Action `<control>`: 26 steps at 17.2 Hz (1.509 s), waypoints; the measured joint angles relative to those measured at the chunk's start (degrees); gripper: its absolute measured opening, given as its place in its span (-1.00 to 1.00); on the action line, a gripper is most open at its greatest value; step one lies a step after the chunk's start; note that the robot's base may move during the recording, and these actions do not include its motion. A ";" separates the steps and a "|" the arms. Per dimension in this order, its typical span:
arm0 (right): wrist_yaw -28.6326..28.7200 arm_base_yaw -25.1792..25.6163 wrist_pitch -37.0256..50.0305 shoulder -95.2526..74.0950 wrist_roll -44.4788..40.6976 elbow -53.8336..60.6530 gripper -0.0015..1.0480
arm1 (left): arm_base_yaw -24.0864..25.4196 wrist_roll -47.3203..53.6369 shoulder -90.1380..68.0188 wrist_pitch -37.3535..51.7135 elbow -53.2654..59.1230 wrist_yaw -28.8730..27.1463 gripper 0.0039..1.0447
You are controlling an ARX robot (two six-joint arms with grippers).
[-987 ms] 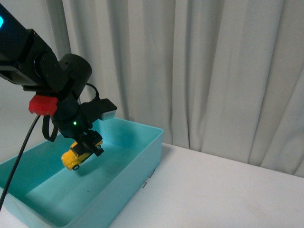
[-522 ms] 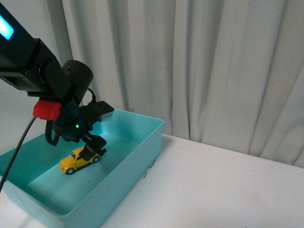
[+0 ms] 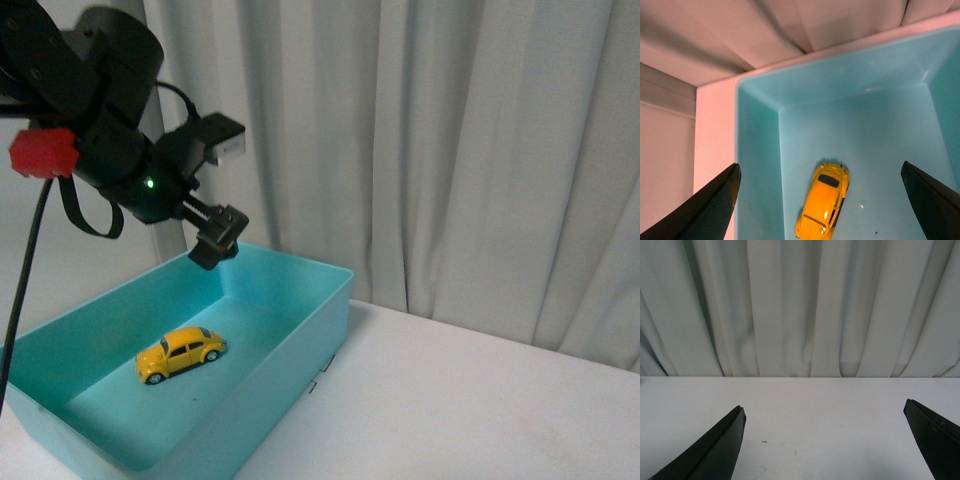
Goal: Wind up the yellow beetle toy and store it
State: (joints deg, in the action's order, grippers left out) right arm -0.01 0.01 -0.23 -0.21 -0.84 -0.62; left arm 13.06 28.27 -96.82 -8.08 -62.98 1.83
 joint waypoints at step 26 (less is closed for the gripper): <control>-0.02 0.00 0.02 0.00 0.00 0.00 0.87 | -13.03 -28.04 72.89 28.22 59.43 -1.86 -0.97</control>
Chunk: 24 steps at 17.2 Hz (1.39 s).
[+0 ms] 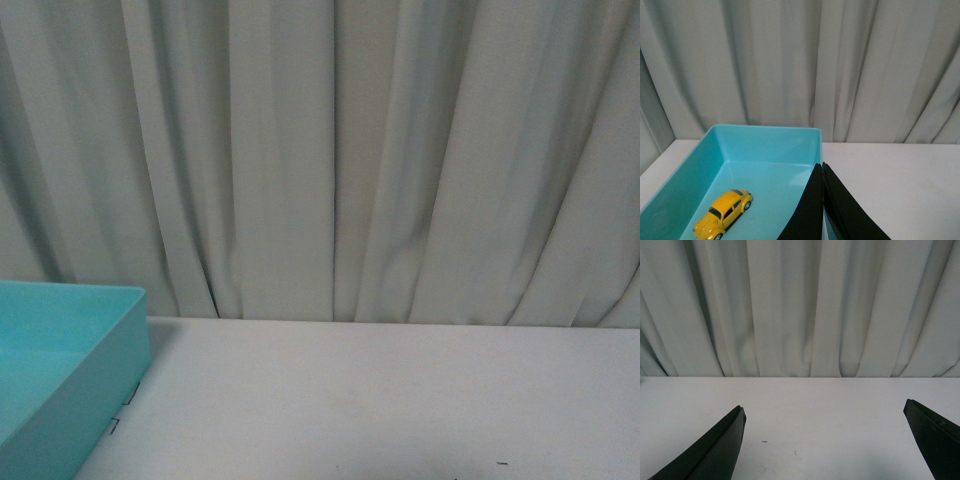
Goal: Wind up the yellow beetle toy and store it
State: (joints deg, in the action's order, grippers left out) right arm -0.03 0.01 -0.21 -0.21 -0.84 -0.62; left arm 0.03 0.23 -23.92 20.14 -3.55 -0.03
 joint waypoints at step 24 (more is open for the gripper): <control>0.00 0.00 -0.02 0.00 0.00 0.00 0.87 | 0.00 -0.07 23.78 -20.35 2.99 0.00 -0.69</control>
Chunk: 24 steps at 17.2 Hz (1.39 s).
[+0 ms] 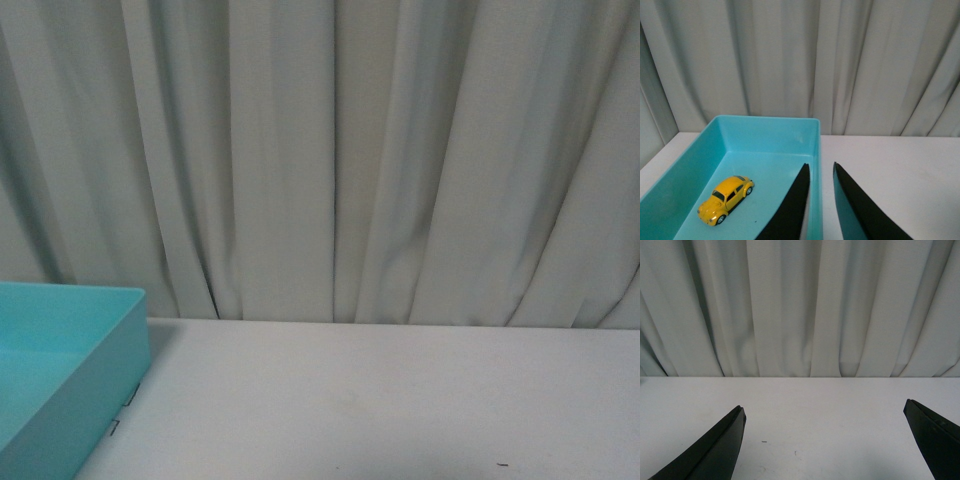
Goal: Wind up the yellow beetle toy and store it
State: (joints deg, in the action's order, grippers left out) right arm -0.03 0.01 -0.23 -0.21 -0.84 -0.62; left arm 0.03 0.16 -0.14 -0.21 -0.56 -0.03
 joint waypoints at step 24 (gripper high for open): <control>0.00 0.00 0.00 0.04 0.00 0.00 0.87 | 0.00 0.02 0.02 0.02 0.00 0.00 0.88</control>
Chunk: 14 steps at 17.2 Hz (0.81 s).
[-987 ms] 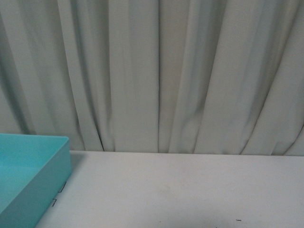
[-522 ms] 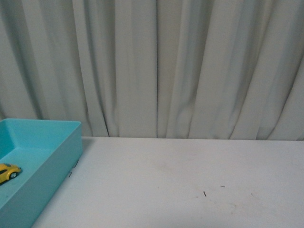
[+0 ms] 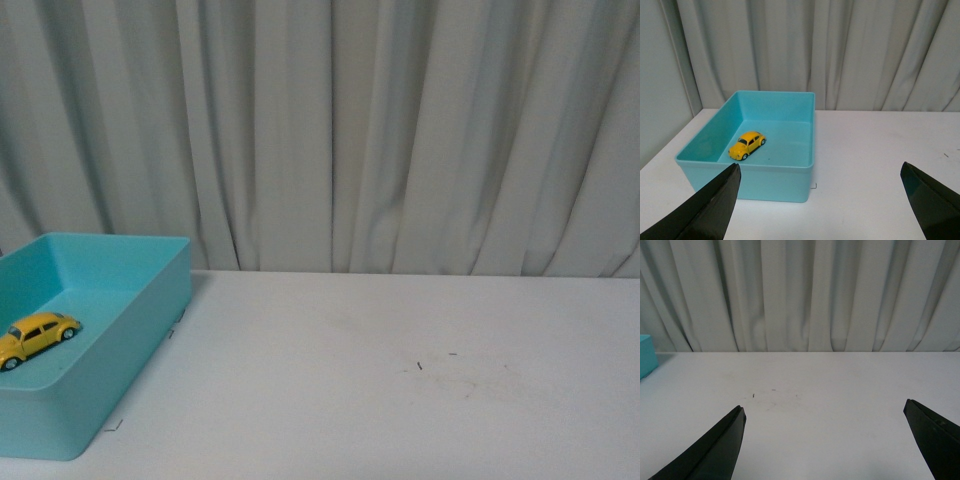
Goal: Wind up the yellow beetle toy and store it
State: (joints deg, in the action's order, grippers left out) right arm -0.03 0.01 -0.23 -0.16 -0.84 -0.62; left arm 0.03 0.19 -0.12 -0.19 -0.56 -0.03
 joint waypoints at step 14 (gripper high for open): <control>0.00 0.00 0.02 0.00 0.02 0.00 0.87 | 0.00 0.00 0.00 0.00 0.00 0.00 0.88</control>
State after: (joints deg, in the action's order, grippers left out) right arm -0.03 0.01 -0.21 -0.16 -0.82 -0.62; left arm 0.03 0.19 -0.12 -0.19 -0.56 -0.03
